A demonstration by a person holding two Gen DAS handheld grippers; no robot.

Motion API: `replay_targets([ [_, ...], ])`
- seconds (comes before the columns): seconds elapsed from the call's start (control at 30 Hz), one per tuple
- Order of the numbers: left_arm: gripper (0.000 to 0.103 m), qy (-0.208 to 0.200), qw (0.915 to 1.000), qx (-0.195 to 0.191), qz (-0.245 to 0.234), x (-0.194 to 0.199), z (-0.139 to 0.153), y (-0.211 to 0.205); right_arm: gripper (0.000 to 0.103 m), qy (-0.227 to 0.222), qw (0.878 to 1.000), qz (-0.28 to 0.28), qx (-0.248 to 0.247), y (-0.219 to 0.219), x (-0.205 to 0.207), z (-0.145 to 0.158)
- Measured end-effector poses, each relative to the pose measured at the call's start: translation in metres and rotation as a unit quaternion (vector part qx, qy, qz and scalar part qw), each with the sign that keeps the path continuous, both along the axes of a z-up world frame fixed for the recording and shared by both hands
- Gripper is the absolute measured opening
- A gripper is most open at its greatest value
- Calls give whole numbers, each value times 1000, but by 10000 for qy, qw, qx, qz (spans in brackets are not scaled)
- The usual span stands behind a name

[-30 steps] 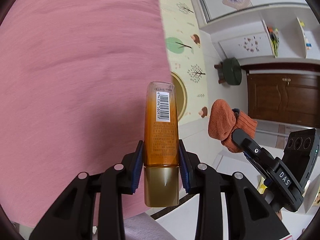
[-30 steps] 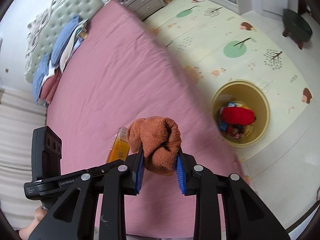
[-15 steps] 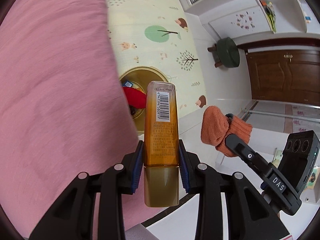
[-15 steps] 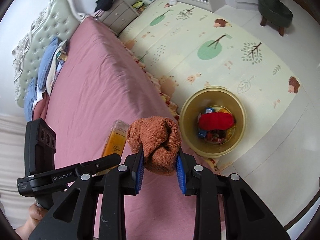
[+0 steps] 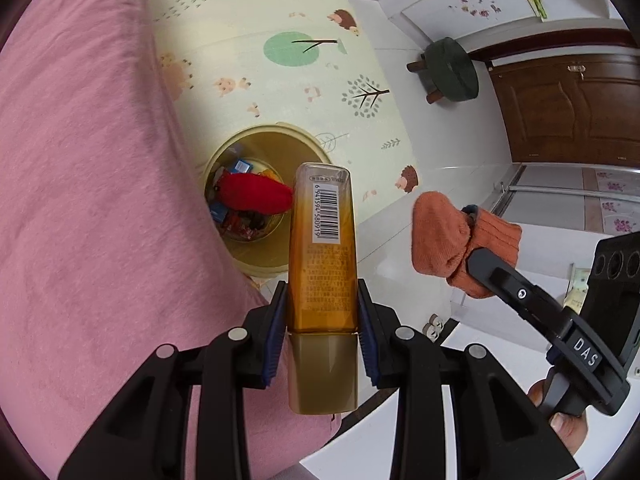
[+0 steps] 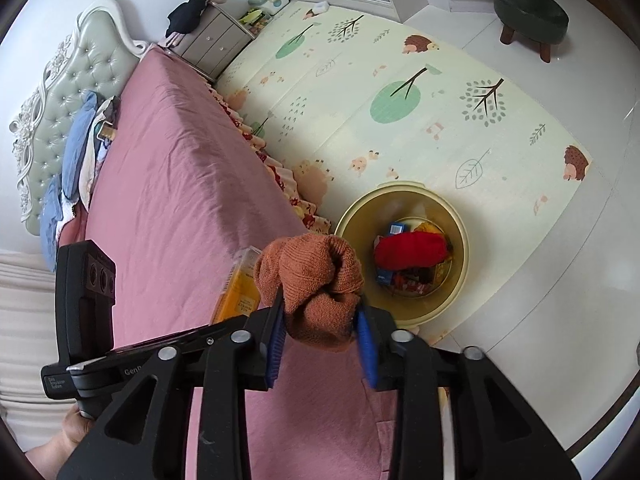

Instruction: Collect trash

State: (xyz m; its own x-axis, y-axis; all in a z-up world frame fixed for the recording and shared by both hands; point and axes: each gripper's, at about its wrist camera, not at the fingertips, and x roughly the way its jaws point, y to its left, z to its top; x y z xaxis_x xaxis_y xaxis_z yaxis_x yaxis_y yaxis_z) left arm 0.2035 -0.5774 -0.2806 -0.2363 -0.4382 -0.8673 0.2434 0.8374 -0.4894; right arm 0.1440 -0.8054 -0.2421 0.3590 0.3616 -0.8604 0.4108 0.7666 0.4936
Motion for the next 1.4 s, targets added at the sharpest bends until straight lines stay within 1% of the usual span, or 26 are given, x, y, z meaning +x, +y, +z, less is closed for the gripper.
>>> replay_targets([
  [0.03,41,-10,10000,-13,-32,0,0,-2,37,23,10000,-41,-9,-3,0,0],
  [0.07,70,-32,10000,-26,-47,1,0,-3,48,53,9999,-116,-21,-7,0,-1],
  [0.1,91,-171,9998,-24,21,1,4,-4,54,60,9998,-190,8,-11,-1,-1],
  [0.17,92,-316,9995,-49,26,0,9,-6,54,53,9996,-267,3,-17,-1,0],
  [0.23,91,-226,9996,-35,-148,-2,10,-12,54,32,9995,-318,-38,-22,-3,3],
  [0.33,92,-518,9976,117,-439,-8,21,-17,54,27,9993,-358,-42,-25,-4,6],
  [0.43,92,-700,9952,168,-664,-15,32,-18,54,13,9994,-346,-71,-23,-5,11],
  [0.57,92,-779,9945,153,-683,-20,43,-8,54,7,9996,-271,-91,-13,-4,16],
  [0.7,92,-820,9950,185,-544,-23,51,11,54,-33,9999,-114,-93,3,-2,26],
  [0.87,92,-885,9953,323,-217,-29,60,57,54,-148,9996,197,-98,34,2,42],
  [0.97,92,-927,9943,532,37,-35,66,91,54,-190,9985,504,-98,62,5,50],
  [1.07,92,-933,9931,591,393,-41,71,132,54,-196,9961,856,-54,97,8,54],
  [1.13,93,-928,9914,686,614,-48,73,162,54,-169,9934,1131,17,126,10,54],
  [1.3,94,-900,9865,904,1030,-66,74,221,55,-88,9859,1663,156,187,11,51],
  [1.4,94,-904,9829,1032,1230,-78,75,251,57,-24,9796,2011,53,222,12,50],
])
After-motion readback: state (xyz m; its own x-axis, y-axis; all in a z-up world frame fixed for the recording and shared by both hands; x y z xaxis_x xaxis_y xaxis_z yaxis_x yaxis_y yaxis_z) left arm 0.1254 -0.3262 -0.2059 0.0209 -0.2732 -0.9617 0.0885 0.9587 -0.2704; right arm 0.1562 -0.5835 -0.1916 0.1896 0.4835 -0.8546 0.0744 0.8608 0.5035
